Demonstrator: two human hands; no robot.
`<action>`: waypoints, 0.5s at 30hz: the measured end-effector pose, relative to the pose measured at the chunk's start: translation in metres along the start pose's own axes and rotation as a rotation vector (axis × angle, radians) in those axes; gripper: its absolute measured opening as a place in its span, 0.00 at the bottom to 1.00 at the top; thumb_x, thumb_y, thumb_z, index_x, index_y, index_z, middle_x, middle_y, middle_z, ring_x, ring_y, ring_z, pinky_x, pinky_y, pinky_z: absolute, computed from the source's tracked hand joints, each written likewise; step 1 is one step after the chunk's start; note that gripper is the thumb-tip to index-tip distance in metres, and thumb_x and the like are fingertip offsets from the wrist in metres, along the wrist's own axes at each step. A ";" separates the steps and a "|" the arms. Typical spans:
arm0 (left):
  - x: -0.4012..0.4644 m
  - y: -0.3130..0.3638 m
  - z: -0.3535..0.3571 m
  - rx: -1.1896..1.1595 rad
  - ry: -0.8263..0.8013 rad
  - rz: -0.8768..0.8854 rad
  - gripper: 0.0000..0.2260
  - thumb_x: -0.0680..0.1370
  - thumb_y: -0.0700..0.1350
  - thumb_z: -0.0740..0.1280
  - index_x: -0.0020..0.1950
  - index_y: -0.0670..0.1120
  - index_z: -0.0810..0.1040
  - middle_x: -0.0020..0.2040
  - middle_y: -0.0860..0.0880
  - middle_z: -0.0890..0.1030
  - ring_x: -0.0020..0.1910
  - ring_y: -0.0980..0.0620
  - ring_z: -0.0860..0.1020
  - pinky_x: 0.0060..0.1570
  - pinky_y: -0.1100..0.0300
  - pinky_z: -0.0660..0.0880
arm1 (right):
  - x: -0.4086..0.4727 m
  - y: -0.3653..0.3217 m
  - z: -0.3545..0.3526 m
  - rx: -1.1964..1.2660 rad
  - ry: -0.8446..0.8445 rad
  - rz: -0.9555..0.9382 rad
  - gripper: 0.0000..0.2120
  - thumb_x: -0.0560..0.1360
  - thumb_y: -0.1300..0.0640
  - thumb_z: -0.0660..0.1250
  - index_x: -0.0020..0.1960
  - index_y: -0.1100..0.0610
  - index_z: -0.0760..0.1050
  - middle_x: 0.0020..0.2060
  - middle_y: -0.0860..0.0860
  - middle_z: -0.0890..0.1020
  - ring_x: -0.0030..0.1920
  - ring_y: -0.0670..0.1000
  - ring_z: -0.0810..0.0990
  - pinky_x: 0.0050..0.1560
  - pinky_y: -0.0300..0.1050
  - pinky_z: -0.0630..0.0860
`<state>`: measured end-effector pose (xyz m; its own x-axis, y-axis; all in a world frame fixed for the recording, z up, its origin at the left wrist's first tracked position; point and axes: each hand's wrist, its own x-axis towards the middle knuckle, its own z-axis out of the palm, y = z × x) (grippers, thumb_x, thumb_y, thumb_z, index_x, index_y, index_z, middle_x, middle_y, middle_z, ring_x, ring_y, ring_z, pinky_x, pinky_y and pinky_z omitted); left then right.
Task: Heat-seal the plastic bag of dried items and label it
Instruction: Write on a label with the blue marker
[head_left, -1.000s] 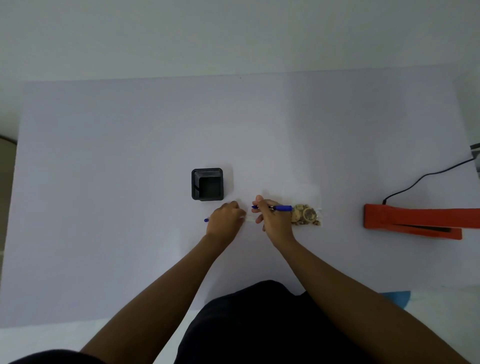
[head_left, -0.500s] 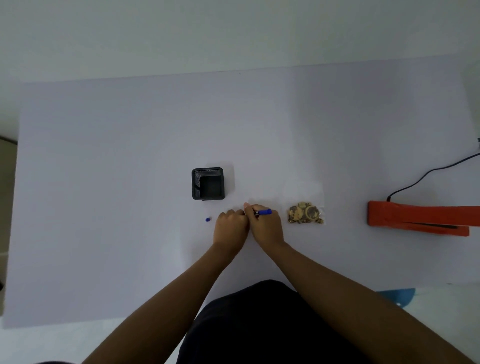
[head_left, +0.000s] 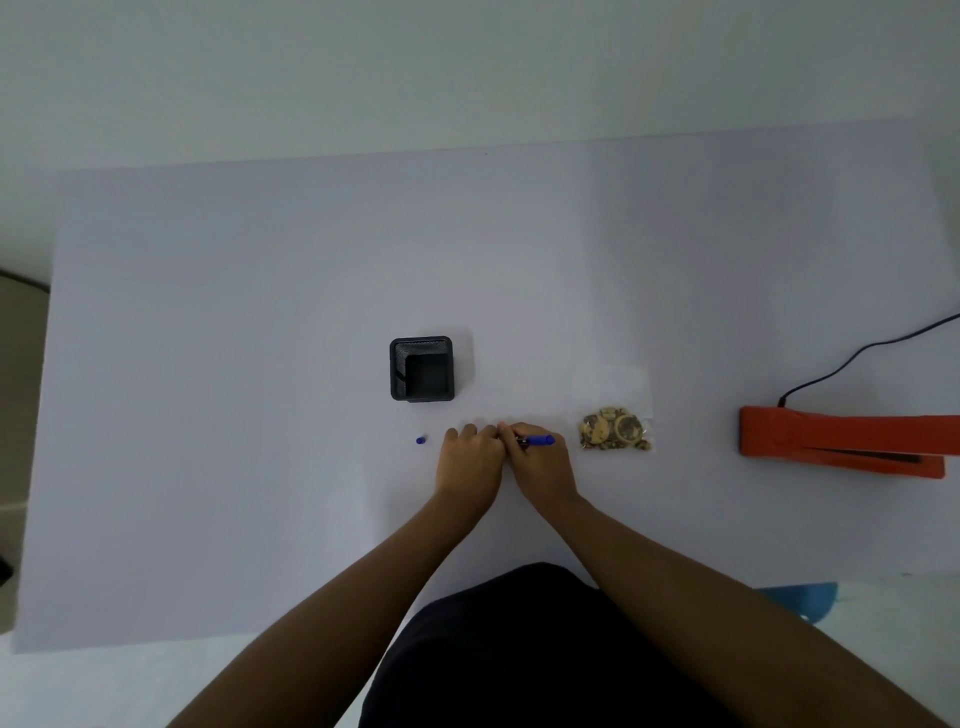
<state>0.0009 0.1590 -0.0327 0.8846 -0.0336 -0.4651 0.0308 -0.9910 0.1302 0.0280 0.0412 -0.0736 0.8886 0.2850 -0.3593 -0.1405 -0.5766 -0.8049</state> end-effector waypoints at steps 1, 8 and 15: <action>0.000 0.000 -0.001 0.005 -0.007 0.001 0.10 0.81 0.40 0.62 0.61 0.43 0.77 0.55 0.46 0.80 0.54 0.46 0.77 0.56 0.52 0.71 | 0.001 0.001 -0.001 0.000 -0.009 -0.004 0.16 0.82 0.51 0.62 0.42 0.58 0.81 0.35 0.52 0.83 0.37 0.51 0.81 0.44 0.53 0.79; -0.003 -0.001 -0.004 0.054 -0.036 0.026 0.11 0.81 0.40 0.63 0.63 0.43 0.76 0.58 0.45 0.79 0.55 0.46 0.77 0.58 0.51 0.71 | 0.004 0.002 -0.002 -0.019 -0.028 -0.030 0.16 0.82 0.53 0.62 0.41 0.58 0.81 0.34 0.53 0.82 0.36 0.51 0.81 0.43 0.55 0.79; -0.005 0.000 -0.007 0.087 -0.055 0.044 0.12 0.80 0.41 0.64 0.64 0.43 0.75 0.60 0.45 0.78 0.56 0.45 0.76 0.58 0.50 0.71 | 0.004 0.000 -0.001 -0.004 -0.012 -0.010 0.16 0.82 0.53 0.62 0.41 0.59 0.80 0.34 0.53 0.82 0.36 0.52 0.81 0.43 0.53 0.79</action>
<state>-0.0005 0.1599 -0.0243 0.8572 -0.0824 -0.5084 -0.0503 -0.9958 0.0766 0.0317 0.0418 -0.0741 0.8847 0.2999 -0.3569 -0.1300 -0.5765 -0.8067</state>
